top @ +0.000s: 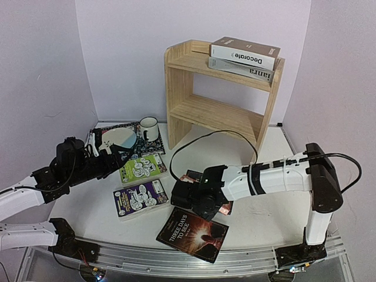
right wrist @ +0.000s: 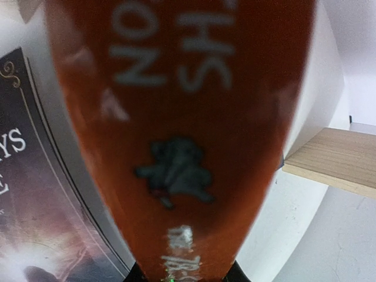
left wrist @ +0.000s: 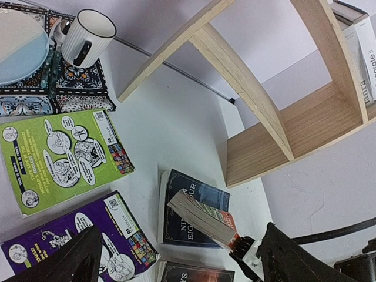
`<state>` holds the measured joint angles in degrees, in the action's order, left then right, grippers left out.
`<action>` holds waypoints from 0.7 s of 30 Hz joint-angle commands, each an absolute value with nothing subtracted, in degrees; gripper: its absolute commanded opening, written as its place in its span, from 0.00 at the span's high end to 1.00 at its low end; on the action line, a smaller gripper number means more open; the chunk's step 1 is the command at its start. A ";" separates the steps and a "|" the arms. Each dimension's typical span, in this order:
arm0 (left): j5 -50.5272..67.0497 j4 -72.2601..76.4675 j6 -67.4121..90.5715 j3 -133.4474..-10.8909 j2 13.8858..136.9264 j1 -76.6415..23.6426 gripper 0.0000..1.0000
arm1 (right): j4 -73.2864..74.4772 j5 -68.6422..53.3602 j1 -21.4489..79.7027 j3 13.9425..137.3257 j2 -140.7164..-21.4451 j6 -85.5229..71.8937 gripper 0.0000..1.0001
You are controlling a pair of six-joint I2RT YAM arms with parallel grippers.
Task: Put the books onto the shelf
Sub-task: Place the book on the book pile.
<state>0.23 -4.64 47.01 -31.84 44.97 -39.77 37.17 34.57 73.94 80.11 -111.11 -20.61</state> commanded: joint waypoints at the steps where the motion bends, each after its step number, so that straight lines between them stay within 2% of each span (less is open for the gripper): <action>1: 2.28 -4.83 52.34 -29.90 44.31 -39.72 0.05 | 33.26 29.88 74.18 83.68 -110.71 -21.55 0.94; 11: 9.93 7.11 71.50 -25.09 49.31 -40.57 0.05 | 24.96 28.46 74.18 80.58 -106.04 -20.17 0.94; 19: 5.94 8.28 82.39 -26.20 53.80 -42.11 0.03 | 17.05 25.80 74.18 75.20 -103.29 -17.71 0.77; 21: 6.39 8.56 82.74 -26.50 56.05 -42.43 0.04 | 16.90 25.05 74.18 75.35 -103.67 -17.20 0.78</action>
<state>7.26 4.89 77.39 -24.72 52.82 -41.94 20.29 27.15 73.93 76.09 -105.96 -18.12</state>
